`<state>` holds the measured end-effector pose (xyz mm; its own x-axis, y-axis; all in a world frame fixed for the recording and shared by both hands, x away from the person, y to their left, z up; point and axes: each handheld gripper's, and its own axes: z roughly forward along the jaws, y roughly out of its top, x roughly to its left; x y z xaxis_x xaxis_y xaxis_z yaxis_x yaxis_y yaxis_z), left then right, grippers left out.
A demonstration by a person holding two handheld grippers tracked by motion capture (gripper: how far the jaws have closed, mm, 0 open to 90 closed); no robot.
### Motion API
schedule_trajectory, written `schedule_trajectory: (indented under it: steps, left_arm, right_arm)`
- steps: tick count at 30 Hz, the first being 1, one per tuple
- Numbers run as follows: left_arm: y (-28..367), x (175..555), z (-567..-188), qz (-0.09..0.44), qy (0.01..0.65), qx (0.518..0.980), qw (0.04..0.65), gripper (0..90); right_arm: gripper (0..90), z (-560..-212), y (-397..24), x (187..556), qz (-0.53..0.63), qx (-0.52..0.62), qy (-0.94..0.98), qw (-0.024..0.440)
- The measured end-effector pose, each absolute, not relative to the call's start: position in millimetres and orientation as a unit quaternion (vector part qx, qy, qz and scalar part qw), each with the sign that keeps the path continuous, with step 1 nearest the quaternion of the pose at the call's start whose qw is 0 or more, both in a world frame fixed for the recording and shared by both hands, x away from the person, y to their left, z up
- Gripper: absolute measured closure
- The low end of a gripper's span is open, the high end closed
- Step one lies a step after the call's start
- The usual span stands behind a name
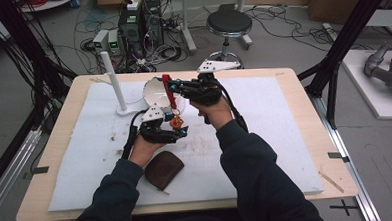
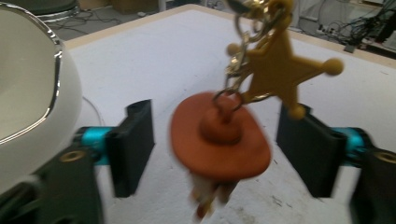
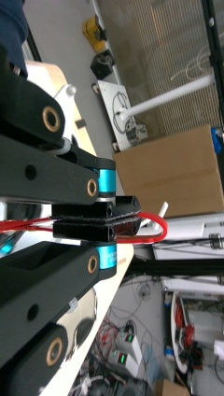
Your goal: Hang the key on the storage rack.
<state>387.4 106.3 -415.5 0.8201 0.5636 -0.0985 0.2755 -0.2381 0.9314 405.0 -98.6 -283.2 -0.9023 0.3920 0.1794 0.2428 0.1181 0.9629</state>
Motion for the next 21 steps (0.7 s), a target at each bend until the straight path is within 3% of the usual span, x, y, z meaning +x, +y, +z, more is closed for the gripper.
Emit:
schedule_trajectory:
  steps: [1,2,12,15,21]
  left_arm:
    - [108,387,-414,0.128,0.264,0.778,0.555,55.5]
    - [109,387,-414,0.126,0.262,0.78,0.555,56.8]
    - [141,381,-394,0.12,0.302,0.785,0.527,57.3]
    - [153,379,-381,0.137,0.307,0.792,0.509,57.4]
    - [177,382,-347,0.166,0.315,0.799,0.484,57.4]
  right_arm:
    - [90.0,-283,-98,405,0.626,0.215,0.747,0.06]
    - [90.0,-284,-99,405,0.625,0.216,0.748,0.063]
    - [88.1,-302,-133,422,0.611,0.29,0.734,0.068]
    - [76.9,-322,-142,429,0.589,0.323,0.739,0.054]
    - [67.4,-341,-149,431,0.58,0.337,0.741,0.04]
